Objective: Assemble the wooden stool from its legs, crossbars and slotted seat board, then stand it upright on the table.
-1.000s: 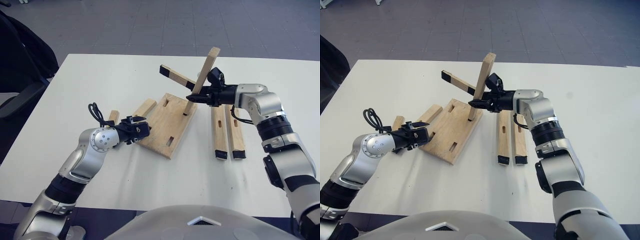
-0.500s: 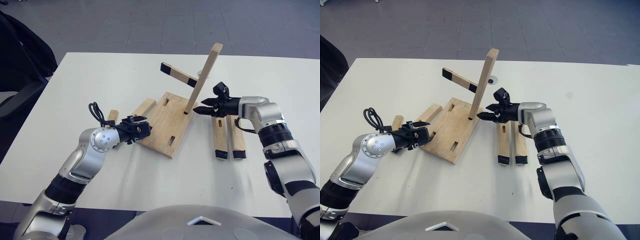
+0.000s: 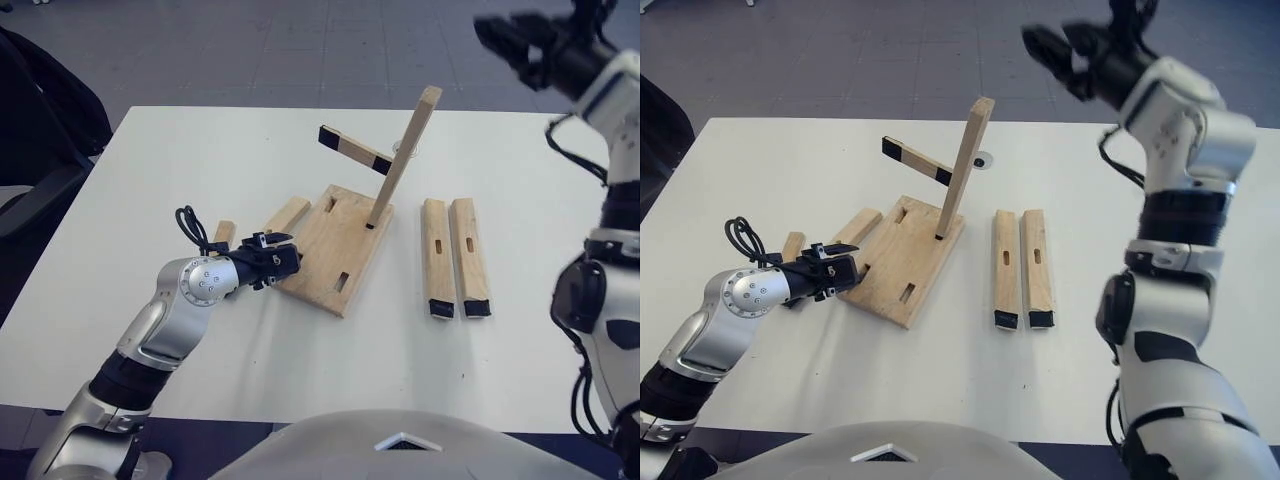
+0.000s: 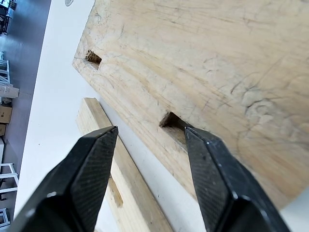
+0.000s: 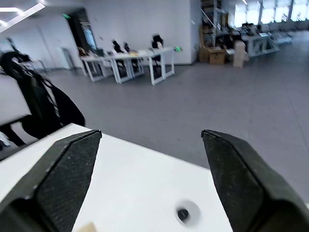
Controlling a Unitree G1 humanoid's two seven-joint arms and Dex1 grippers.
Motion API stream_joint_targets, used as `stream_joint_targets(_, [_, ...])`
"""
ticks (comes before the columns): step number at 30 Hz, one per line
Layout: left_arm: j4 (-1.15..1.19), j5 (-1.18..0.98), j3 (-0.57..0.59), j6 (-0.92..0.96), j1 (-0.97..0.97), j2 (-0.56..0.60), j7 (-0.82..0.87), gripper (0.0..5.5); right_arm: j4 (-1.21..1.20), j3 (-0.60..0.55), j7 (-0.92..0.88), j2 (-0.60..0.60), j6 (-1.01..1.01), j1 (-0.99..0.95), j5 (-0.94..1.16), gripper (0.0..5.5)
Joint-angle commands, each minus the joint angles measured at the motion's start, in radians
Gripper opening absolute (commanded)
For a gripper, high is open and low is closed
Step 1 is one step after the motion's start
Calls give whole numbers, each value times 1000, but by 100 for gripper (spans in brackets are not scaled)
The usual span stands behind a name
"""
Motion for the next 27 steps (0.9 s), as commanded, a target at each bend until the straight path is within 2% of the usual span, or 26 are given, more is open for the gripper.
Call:
stream_joint_targets(1, [43, 11, -55, 16, 37, -7, -36, 257, -58, 70, -21, 84, 57, -7, 18, 346])
stream_joint_targets(7, [23, 15, -65, 23, 62, -15, -28, 257, 35, 98, -38, 170, -32, -33, -1, 346])
stream_joint_targets(12, [27, 21, -68, 24, 60, -22, -29, 257, 103, 112, -29, 189, -90, -71, -20, 346])
stream_joint_targets(17, [26, 23, -67, 26, 61, -23, -30, 257, 59, -72, -43, 195, -262, -269, 122, 346])
stream_joint_targets(20, [19, 23, -69, 26, 72, -22, -30, 257, 83, -103, -53, 181, -325, -338, 136, 346])
stream_joint_targets(22, [13, 23, -68, 26, 78, -20, -30, 257, 148, -48, -46, 182, -312, -295, 84, 346])
stream_joint_targets(23, [9, 24, -67, 28, 81, -19, -30, 257, 182, 15, -21, 195, -272, -208, 50, 346])
stream_joint_targets(26, [8, 28, -67, 33, 80, -22, -29, 257, 134, 264, 61, 192, -46, 216, -14, 346])
stream_joint_targets(27, [12, 28, -67, 33, 74, -23, -29, 257, 76, 311, 60, 173, 29, 331, -13, 346])
